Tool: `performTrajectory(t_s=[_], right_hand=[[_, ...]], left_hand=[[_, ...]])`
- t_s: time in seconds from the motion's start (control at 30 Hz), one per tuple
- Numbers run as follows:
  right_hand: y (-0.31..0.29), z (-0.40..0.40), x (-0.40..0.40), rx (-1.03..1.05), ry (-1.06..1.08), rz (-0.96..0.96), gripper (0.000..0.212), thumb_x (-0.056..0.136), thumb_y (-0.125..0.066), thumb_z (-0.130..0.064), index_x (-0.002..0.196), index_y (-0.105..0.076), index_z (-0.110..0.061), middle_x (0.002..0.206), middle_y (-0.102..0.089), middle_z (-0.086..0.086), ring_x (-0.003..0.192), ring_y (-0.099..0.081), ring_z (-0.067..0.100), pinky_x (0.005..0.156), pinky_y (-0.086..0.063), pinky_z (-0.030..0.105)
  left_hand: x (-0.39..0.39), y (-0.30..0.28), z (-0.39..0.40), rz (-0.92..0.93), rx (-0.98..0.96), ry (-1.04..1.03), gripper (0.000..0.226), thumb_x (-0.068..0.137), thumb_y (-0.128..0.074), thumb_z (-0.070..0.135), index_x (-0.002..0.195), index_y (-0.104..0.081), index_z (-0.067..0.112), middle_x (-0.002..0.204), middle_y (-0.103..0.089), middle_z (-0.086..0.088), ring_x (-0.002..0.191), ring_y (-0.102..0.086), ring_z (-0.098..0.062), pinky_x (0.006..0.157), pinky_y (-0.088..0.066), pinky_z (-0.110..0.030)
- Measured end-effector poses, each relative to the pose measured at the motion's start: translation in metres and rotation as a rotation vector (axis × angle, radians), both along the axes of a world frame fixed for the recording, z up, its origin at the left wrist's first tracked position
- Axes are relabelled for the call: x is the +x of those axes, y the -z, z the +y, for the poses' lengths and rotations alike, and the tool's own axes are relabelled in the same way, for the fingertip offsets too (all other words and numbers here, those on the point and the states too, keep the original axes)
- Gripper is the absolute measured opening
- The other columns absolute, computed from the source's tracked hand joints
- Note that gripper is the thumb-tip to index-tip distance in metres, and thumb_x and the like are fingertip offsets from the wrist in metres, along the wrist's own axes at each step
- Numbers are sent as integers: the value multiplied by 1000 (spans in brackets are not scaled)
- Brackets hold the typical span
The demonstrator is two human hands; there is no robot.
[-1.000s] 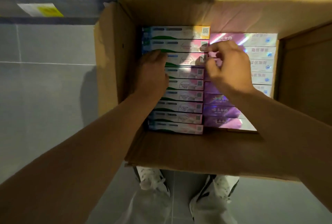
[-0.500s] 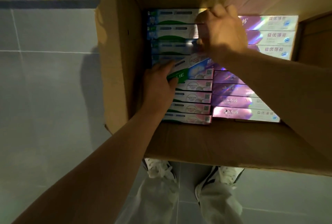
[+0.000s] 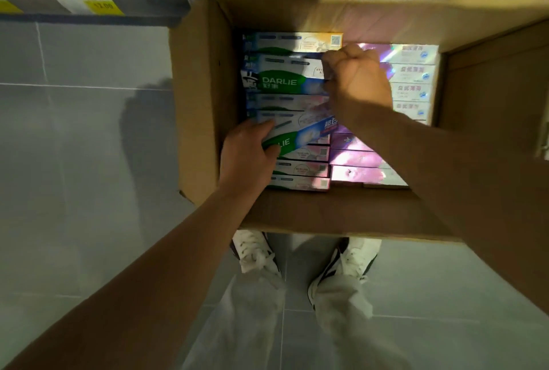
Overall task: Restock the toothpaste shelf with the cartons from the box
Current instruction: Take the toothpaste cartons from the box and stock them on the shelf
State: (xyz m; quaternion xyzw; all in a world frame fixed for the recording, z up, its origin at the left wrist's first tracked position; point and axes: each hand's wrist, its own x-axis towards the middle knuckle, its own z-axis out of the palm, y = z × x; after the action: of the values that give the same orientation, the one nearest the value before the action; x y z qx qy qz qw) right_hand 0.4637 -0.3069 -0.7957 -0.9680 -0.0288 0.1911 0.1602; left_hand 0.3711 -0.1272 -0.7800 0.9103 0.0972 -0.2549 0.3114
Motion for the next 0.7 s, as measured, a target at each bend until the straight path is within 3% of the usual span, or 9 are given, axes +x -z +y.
performTrajectory(t_s=[0.07, 0.17, 0.27, 0.37, 0.53, 0.6, 0.7], right_hand=[[-38, -6, -9, 71, 36, -3, 37, 74, -72, -15, 110, -61, -15, 112, -56, 10, 105, -49, 33, 75, -44, 33], [-107, -18, -21, 143, 54, -81, 27, 75, -64, -12, 102, -64, -13, 104, -61, 12, 97, -54, 35, 75, -42, 34], [-187, -30, -33, 210, 86, -114, 35, 78, -64, -13, 113, -66, -13, 106, -64, 12, 98, -58, 31, 85, -40, 25], [-270, -41, -43, 228, 80, -173, 41, 79, -65, -15, 120, -64, -17, 109, -66, 10, 101, -58, 28, 87, -37, 24], [-390, -54, -57, 189, 132, -213, 35, 82, -60, -23, 116, -64, -17, 101, -62, 13, 98, -56, 34, 82, -44, 36], [-436, -63, -64, 171, 120, -241, 34, 81, -58, -28, 113, -64, -17, 98, -61, 11, 96, -55, 32, 77, -43, 35], [-506, -77, -81, 184, 94, -309, 31, 80, -57, -25, 107, -65, -14, 93, -60, 12, 93, -52, 31, 68, -30, 28]], left_hand=[[-3, -35, -1, -4, -22, 4, 48, 88, -64, 18, 135, -53, 18, 127, -57, -8, 115, -53, -19, 97, -42, -26], [-4, -96, 2, 27, -41, 5, 48, 89, -62, 20, 136, -51, 21, 130, -56, -6, 115, -52, -20, 91, -39, -21], [-3, -163, 9, 5, -39, 32, 47, 88, -63, 20, 134, -54, 20, 123, -59, -9, 110, -54, -25, 87, -41, -23], [0, -234, 15, -37, -58, 22, 45, 85, -67, 13, 129, -59, 13, 116, -62, -13, 105, -57, -25, 80, -31, -11], [-2, -338, 19, -2, -112, 21, 45, 87, -65, 19, 131, -57, 20, 121, -63, -9, 109, -59, -25, 90, -44, -29], [-5, -385, 17, -24, -95, 9, 46, 86, -66, 23, 131, -57, 25, 125, -62, -5, 112, -58, -22, 94, -45, -31], [-16, -463, 12, -110, -130, 18, 51, 78, -66, 33, 128, -60, 30, 121, -65, 0, 110, -60, -20, 96, -47, -39]])
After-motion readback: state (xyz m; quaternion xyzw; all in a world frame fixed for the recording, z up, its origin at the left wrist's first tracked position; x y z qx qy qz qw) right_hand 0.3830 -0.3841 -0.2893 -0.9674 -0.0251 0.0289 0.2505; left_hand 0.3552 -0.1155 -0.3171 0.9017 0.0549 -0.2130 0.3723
